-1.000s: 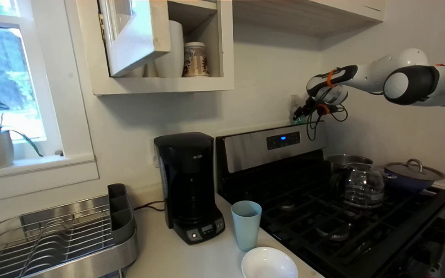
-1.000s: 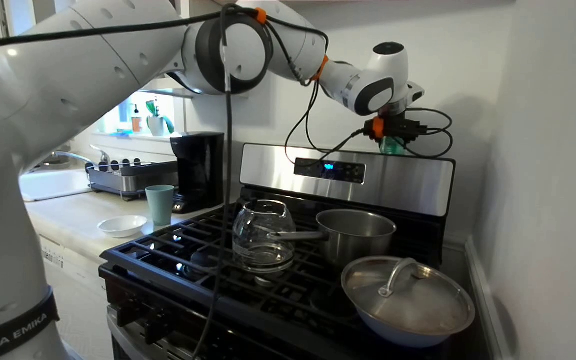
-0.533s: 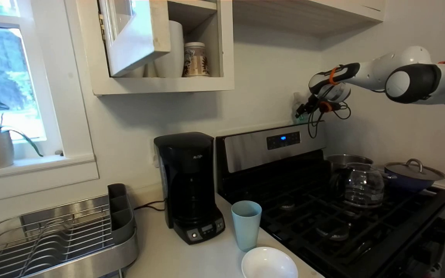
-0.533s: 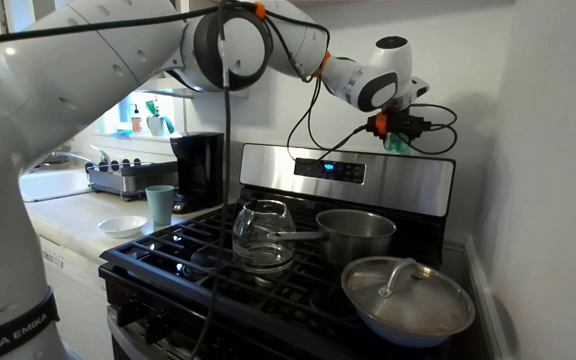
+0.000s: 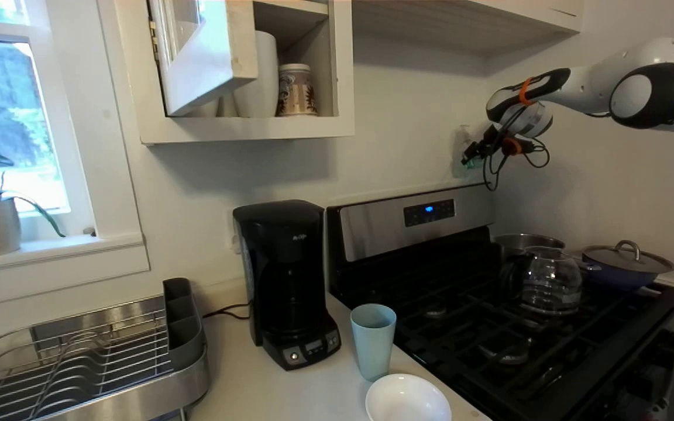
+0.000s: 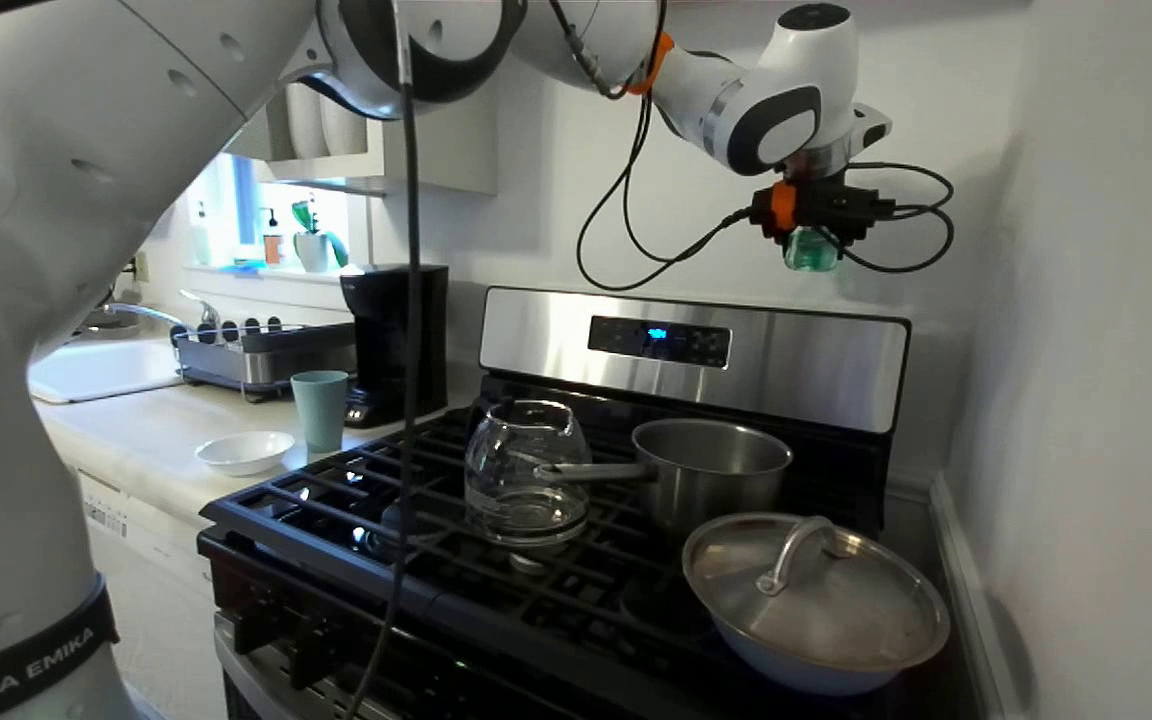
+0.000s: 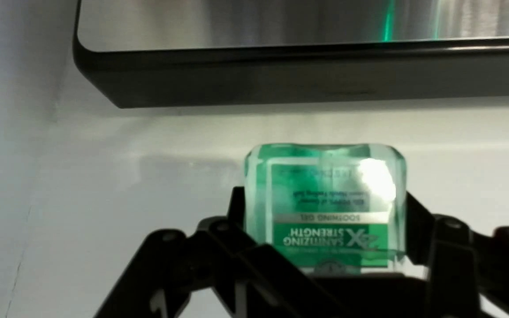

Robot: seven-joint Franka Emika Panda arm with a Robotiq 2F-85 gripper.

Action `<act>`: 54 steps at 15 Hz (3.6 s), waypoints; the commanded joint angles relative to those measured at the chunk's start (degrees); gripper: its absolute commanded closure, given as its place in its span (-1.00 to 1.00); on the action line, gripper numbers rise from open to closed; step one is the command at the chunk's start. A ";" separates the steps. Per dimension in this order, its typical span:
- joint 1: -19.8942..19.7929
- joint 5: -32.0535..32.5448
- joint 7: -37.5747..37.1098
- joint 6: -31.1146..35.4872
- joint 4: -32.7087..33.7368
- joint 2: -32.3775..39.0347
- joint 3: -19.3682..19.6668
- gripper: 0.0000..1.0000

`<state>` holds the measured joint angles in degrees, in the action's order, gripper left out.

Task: Remove the bottle from the top of the stove

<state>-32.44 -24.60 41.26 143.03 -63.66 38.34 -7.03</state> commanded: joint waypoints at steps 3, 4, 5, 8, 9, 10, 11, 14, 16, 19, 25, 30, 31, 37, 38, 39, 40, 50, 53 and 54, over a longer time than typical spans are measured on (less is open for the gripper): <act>-8.29 -11.91 15.86 -1.08 -18.98 -13.82 -7.49 -0.05; -9.42 -13.79 18.47 -1.43 -21.63 -15.59 -8.24 -0.05; -10.59 -16.05 21.25 -1.70 -24.32 -17.36 -9.15 -0.05; -13.71 -24.12 30.32 -1.77 -32.69 -22.88 -11.63 -0.05; -14.77 -27.82 33.87 -1.87 -35.65 -24.80 -12.57 -0.05; -15.84 -32.33 38.24 -1.97 -38.57 -26.72 -13.69 -0.05; -16.71 -36.39 42.46 -2.55 -41.67 -28.87 -14.38 -0.05; -9.25 -47.39 54.10 -8.87 -50.65 -36.21 -4.98 -0.05; -4.08 -49.34 59.32 -13.50 -57.04 -40.83 0.92 -0.05; 3.20 -47.76 65.72 -19.25 -66.79 -47.90 8.44 -0.05; 14.71 -47.01 77.60 -19.81 -86.07 -63.10 13.99 -0.05; 22.68 -53.62 81.10 -16.20 -99.64 -75.94 9.70 -0.05; 24.42 -54.25 79.75 -15.46 -93.80 -70.73 8.17 -0.05; 26.66 -52.89 78.13 -14.18 -94.77 -71.48 6.47 -0.55; 26.57 -52.89 78.13 -14.16 -94.77 -71.48 6.57 -0.55; 26.50 -52.90 78.13 -14.16 -94.77 -71.48 6.67 -0.55; 26.50 -52.90 78.13 -14.16 -94.77 -71.47 6.67 -0.55; 30.62 -57.16 79.88 -11.13 -91.63 -67.66 2.59 -0.05; 34.13 -61.67 81.46 -6.43 -87.52 -62.36 -1.38 -0.05; 34.76 -62.44 81.91 -4.86 -86.07 -60.33 -2.21 -0.05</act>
<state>0.14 -82.81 120.26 133.47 -155.05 -28.83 -6.52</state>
